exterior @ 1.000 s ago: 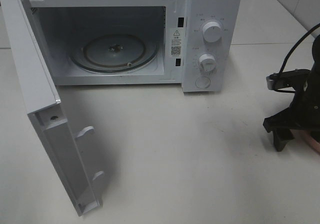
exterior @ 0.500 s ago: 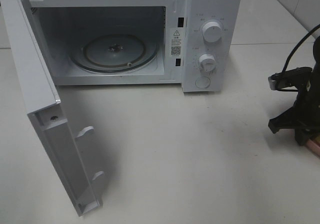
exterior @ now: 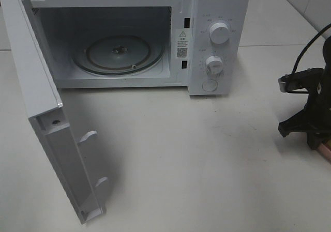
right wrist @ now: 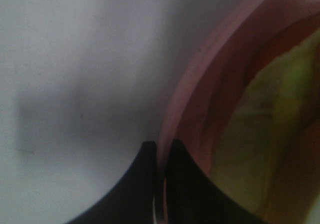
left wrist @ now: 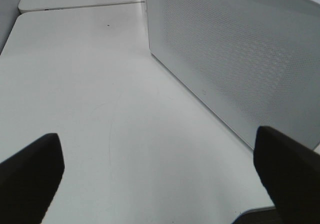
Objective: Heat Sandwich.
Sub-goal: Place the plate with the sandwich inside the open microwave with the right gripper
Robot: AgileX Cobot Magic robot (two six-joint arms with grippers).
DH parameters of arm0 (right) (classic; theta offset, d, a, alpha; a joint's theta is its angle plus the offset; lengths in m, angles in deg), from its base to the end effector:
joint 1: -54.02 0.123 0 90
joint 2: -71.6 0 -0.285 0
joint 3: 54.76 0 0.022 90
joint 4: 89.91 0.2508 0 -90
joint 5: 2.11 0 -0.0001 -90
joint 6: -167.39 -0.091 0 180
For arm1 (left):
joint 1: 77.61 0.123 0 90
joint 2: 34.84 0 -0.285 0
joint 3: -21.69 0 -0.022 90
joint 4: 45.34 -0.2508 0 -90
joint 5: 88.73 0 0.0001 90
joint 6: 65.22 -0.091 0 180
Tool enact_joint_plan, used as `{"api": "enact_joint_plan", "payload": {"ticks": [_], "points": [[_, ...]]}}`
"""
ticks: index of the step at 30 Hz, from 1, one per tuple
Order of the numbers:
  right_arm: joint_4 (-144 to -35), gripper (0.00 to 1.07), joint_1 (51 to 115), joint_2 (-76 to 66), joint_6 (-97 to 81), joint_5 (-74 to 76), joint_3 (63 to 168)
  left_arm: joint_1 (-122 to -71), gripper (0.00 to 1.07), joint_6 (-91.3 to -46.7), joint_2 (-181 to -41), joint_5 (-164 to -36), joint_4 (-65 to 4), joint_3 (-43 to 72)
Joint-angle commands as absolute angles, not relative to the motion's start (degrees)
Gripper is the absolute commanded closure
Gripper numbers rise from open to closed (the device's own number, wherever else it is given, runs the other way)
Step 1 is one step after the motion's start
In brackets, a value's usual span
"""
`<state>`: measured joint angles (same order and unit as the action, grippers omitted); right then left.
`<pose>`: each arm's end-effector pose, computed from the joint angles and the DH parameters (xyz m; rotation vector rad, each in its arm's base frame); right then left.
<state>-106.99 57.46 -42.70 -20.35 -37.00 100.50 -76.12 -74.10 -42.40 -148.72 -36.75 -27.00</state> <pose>0.3099 0.0033 0.1188 -0.2420 2.9986 -0.2594 -0.0048 -0.0119 0.2785 0.1360 2.0158 -0.0643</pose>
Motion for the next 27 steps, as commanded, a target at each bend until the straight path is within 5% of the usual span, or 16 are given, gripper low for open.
{"api": "enact_joint_plan", "payload": {"ticks": [1, 12, 27], "points": [[-107.6, 1.07, 57.5, -42.7, -22.4, -38.8, 100.3, -76.5, 0.09, -73.8, -40.9, -148.3, -36.7, -27.1], [-109.2, 1.07, 58.1, -42.4, -23.8, -39.6, 100.3, -76.5, 0.09, -73.8, -40.9, -148.3, -36.7, -27.1], [-117.4, 1.07, 66.9, -36.1, -31.1, -50.5, 100.3, -76.5, 0.09, -73.8, -40.9, -148.3, -36.7, -27.1]]}}
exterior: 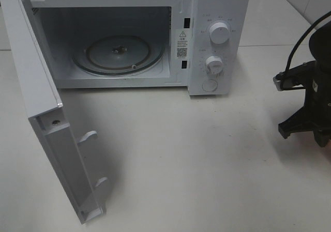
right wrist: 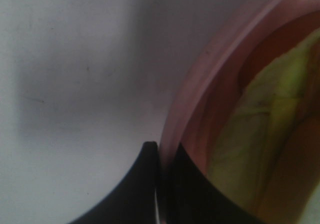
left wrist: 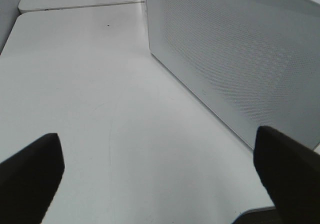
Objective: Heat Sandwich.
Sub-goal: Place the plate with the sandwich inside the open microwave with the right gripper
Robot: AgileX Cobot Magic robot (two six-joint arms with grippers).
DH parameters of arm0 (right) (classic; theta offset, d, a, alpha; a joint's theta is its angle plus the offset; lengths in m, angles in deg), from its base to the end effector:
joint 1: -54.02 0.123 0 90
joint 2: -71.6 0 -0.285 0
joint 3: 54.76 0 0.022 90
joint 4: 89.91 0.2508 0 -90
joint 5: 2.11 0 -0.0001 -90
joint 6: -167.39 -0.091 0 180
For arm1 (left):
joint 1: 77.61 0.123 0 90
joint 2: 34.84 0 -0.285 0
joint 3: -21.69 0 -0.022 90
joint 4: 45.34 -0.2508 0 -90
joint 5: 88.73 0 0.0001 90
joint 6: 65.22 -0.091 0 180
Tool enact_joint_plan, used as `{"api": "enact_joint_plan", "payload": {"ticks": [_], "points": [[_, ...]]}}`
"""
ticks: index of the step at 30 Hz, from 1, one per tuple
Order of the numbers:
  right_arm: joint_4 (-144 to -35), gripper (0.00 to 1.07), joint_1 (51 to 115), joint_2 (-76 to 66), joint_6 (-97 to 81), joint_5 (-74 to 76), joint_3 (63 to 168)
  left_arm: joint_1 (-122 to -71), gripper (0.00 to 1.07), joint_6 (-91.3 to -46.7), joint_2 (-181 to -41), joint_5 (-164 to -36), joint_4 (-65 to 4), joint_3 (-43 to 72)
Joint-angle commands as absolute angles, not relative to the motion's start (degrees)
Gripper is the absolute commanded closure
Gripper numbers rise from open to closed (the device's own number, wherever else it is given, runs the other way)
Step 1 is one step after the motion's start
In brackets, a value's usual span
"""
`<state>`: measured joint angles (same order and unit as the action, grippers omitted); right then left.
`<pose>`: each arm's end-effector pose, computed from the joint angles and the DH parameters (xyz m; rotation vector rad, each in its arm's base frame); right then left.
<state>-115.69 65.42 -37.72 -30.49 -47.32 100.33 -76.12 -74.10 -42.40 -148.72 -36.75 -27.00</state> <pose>0.2944 0.0307 0.1464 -0.3087 3.0002 -0.4665 -0.0048 -0.0119 0.2785 0.1360 2.0158 -0.0643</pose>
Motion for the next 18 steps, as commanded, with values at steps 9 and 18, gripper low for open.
{"api": "enact_joint_plan", "payload": {"ticks": [9, 18], "points": [[-116.2, 1.07, 72.9, -31.1, -31.2, -52.9, 97.1, -76.5, 0.09, -73.8, -40.9, -148.3, -36.7, -27.1], [-115.1, 1.07, 79.2, -26.3, -31.3, -54.3, 95.1, -76.5, 0.09, -73.8, -40.9, -148.3, -36.7, -27.1]]}}
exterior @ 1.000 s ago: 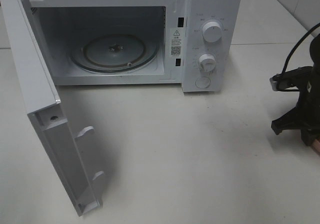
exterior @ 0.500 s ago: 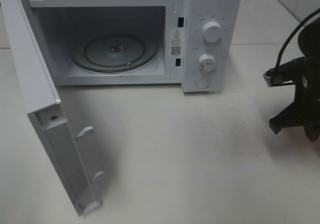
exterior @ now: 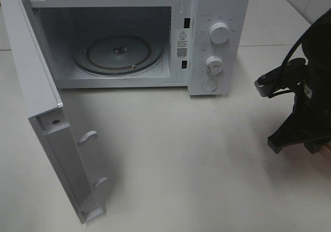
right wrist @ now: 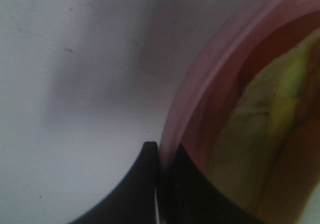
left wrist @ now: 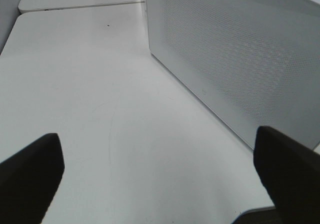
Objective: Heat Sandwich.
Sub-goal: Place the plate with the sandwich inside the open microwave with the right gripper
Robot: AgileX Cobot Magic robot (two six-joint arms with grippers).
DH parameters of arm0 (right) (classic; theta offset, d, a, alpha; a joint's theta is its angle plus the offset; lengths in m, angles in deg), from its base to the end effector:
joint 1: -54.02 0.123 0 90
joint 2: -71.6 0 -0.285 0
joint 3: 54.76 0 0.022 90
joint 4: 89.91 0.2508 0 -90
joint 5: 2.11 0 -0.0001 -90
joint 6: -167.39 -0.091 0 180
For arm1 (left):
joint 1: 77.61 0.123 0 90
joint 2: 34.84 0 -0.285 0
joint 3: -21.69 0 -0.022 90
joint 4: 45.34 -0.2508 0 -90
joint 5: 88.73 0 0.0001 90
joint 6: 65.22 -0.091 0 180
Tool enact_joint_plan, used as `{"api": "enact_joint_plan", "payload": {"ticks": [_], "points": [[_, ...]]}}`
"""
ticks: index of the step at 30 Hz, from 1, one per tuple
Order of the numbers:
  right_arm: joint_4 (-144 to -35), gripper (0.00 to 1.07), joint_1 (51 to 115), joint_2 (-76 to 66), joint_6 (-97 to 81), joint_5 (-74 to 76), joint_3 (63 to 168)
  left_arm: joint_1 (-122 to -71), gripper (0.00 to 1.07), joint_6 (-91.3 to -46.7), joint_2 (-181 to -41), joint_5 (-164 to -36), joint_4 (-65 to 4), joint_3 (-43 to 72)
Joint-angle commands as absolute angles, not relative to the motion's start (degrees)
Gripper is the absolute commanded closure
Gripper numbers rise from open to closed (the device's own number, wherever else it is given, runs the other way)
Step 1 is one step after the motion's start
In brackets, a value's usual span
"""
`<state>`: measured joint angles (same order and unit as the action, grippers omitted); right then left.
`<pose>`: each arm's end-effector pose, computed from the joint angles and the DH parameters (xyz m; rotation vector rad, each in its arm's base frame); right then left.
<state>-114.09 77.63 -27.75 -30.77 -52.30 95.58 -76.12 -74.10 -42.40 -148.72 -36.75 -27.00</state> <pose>0.2498 0.0779 0.1772 -0.5414 2.9301 -0.4492 -0.0048 -0.0119 0.2785 0.1360 2.0158 -0.0643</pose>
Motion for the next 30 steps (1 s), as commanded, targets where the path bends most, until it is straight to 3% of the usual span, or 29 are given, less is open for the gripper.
{"api": "enact_joint_plan", "payload": {"ticks": [1, 30], "points": [[-115.1, 1.07, 79.9, -25.9, -31.3, -54.4, 94.9, -76.5, 0.09, -73.8, -40.9, -148.3, -36.7, -27.1], [-115.0, 1.07, 97.1, -18.2, -31.9, -56.0, 91.6, -76.5, 0.09, -73.8, -40.9, -148.3, -36.7, -27.1]]}}
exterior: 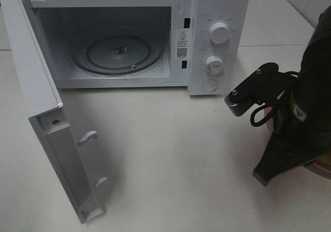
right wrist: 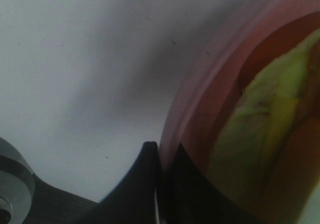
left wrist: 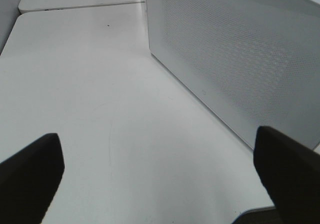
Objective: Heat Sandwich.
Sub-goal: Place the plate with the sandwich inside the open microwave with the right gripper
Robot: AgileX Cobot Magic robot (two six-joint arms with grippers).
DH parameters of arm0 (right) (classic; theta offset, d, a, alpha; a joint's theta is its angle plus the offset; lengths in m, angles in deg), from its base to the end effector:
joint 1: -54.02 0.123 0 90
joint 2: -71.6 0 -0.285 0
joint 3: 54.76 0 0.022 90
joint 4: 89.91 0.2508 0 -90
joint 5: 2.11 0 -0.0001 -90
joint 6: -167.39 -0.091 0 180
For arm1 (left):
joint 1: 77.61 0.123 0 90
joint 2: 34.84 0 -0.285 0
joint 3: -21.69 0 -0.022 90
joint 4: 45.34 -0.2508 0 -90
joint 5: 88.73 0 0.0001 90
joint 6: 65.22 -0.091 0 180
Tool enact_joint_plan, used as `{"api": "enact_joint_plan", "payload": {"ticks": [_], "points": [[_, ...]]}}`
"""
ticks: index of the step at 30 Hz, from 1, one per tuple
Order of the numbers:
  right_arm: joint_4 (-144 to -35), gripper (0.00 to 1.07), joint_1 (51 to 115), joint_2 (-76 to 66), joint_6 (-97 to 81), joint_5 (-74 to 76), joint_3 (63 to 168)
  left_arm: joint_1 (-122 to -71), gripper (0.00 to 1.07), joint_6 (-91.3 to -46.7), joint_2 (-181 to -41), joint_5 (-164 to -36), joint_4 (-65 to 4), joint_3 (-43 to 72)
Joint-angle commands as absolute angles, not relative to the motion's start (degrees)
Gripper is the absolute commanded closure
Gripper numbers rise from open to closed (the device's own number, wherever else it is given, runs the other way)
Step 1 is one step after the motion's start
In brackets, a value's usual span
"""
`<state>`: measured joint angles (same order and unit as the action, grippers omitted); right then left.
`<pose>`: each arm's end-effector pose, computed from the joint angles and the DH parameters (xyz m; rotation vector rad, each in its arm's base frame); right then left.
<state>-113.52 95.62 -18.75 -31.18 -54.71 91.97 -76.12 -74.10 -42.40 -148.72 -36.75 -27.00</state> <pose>0.1927 0.1324 0.2017 -0.9154 2.7454 -0.3756 -0.0048 -0.0119 0.2785 0.1360 2.0158 -0.0643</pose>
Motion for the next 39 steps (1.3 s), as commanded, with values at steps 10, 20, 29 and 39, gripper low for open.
{"api": "enact_joint_plan", "payload": {"ticks": [10, 20, 29, 39], "points": [[-115.9, 1.07, 104.7, -18.2, -30.8, -56.4, 91.6, -76.5, 0.09, -73.8, -40.9, -148.3, -36.7, -27.1], [-116.8, 1.07, 106.1, -18.2, -26.5, -56.1, 91.6, -76.5, 0.09, -73.8, -40.9, -148.3, -36.7, -27.1], [-116.8, 1.07, 106.1, -18.2, -18.2, -55.1, 91.6, -76.5, 0.09, -73.8, -40.9, -148.3, -36.7, -27.1], [-116.8, 1.07, 106.1, -18.2, -7.3, -53.8, 91.6, -76.5, 0.09, -73.8, -40.9, -148.3, -36.7, -27.1]]}}
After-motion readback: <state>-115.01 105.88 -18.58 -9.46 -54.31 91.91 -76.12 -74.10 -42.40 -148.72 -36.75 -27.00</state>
